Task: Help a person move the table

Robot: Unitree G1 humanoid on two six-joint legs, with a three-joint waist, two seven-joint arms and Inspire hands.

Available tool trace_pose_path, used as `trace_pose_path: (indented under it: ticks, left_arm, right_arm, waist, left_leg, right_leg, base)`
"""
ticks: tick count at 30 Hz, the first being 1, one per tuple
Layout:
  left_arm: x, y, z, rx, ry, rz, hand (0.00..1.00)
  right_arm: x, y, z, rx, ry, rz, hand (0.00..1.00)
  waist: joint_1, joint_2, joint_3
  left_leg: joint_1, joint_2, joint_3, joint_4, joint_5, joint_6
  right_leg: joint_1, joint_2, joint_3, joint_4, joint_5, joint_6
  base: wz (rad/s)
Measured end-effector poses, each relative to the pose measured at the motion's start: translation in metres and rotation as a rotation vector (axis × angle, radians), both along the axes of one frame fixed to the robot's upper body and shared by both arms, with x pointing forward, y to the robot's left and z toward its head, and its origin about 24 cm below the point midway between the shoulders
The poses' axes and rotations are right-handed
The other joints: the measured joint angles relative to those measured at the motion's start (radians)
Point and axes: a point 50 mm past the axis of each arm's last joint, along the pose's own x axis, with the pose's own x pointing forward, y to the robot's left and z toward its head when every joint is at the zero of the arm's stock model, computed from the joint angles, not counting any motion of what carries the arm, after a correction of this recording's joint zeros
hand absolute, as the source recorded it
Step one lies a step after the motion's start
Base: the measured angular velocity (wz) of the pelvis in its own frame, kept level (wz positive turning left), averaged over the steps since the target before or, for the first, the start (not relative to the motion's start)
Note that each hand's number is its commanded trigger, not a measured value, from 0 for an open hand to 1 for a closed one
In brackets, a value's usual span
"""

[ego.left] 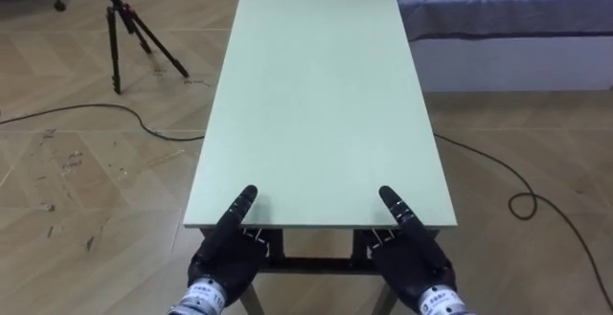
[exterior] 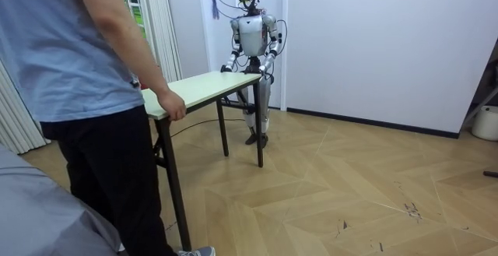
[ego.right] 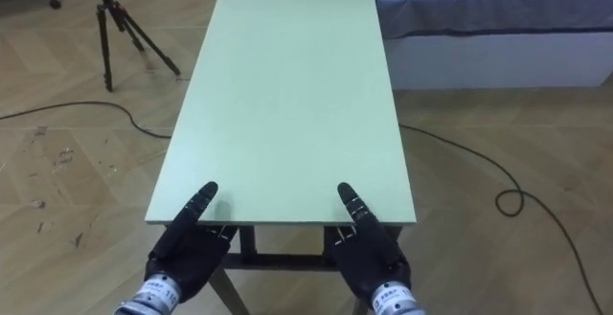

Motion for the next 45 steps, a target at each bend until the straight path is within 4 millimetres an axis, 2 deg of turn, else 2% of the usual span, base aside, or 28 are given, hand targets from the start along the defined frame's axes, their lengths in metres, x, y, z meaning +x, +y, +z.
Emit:
trace_pose_path:
  ticks: [23,26,35,45]
  left_arm:
    - [-0.002,-0.002,0.0,0.095,0.0,-0.031,1.0]
    - [-0.006,-0.003,0.001,0.103,-0.002,-0.025,1.0]
    - [-0.011,-0.004,0.014,0.115,-0.065,-0.025,1.0]
    - [-0.018,-0.006,0.026,0.105,-0.108,-0.023,1.0]
  right_arm:
    - [0.0,0.001,0.001,-0.046,-0.002,0.009,1.0]
    - [-0.001,0.0,0.002,-0.051,-0.006,0.013,1.0]
    - [-0.007,0.0,0.015,-0.045,-0.077,0.007,1.0]
    - [-0.01,-0.002,0.024,-0.061,-0.145,0.005,1.0]
  waist:
    - [0.006,-0.001,-0.0004]
    - [0.005,-0.003,-0.0019]
    - [0.011,-0.02,-0.0142]
    - [0.014,-0.023,-0.0136]
  left_leg:
    - [-0.012,0.0,0.001,-0.002,0.0,0.0]
    - [-0.011,0.001,0.002,-0.005,0.0,0.0]
    - [-0.013,0.001,0.009,-0.007,0.0,0.0]
    - [-0.008,0.001,0.013,-0.016,0.0,0.0]
  right_leg:
    - [-0.021,0.0,0.002,0.002,0.0,0.0]
    - [-0.022,0.001,0.002,0.002,0.0,0.0]
    - [-0.021,0.001,0.013,0.002,0.0,0.0]
    - [-0.026,0.003,0.023,0.003,0.0,-0.001]
  base:
    - [0.0]
    - [0.0]
    - [-0.02]
    - [-0.02]
